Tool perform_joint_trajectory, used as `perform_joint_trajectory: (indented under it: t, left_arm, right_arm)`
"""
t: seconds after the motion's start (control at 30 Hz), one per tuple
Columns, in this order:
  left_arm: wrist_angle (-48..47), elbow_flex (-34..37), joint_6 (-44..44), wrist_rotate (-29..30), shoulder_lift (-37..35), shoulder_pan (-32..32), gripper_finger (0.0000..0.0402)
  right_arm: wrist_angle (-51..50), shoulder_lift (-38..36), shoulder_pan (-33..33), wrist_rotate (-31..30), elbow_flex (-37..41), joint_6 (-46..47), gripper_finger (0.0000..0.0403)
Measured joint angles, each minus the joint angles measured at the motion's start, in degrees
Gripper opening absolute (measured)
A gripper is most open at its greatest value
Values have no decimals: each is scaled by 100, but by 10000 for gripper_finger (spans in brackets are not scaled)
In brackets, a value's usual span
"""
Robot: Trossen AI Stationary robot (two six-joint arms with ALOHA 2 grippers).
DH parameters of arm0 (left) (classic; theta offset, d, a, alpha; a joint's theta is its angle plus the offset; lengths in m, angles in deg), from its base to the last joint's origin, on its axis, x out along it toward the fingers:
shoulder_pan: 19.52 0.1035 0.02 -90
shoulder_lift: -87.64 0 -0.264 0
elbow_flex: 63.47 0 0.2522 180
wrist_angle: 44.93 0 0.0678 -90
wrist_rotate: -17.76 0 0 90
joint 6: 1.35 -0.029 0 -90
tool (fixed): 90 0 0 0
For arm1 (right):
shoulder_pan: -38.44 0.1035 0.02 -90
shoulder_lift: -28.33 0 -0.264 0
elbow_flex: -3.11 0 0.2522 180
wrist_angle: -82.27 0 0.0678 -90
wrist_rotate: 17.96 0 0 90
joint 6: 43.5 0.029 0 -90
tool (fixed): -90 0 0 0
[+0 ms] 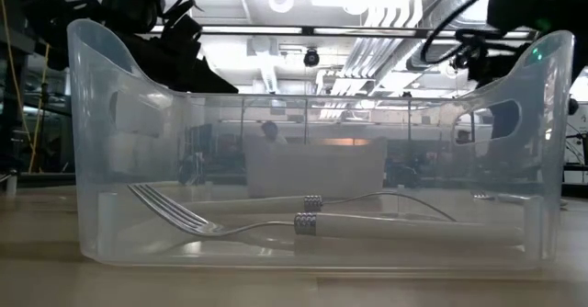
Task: Sort silverware by color (type)
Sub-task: Put the bottom right white fork into the transparent bin
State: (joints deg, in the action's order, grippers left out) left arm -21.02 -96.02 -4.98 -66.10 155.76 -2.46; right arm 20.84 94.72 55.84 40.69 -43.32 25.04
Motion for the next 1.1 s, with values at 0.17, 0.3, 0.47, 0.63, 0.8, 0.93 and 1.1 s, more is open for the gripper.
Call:
perform_joint_trajectory:
  t: [0.17, 0.3, 0.47, 0.63, 0.8, 0.93, 1.1]
  left_arm:
    - [-4, 0, 38, 2, 0, 2, 1]
    - [-4, 0, 40, 2, 0, 2, 1]
    - [-9, 0, 42, 0, 0, 2, 1]
    - [-18, 0, 43, 2, 0, 2, 1]
    - [-39, 0, 44, 2, 0, 2, 1]
    - [-44, 0, 46, 2, 0, 2, 1]
    - [-48, 0, 57, 2, 0, 2, 1]
  right_arm:
    - [5, 453, -375, 164, 0, 406, 116]
    - [143, 826, -703, 407, 0, 452, 116]
    - [504, 1264, -1005, 765, 2, 392, 115]
    - [820, 1639, -1238, 941, -22, 98, 115]
    - [881, 1715, -1295, 966, -20, -17, 108]
    - [952, 1657, -1284, 1085, -11, -70, 73]
    - [944, 1657, -1287, 1205, -33, -446, 40]
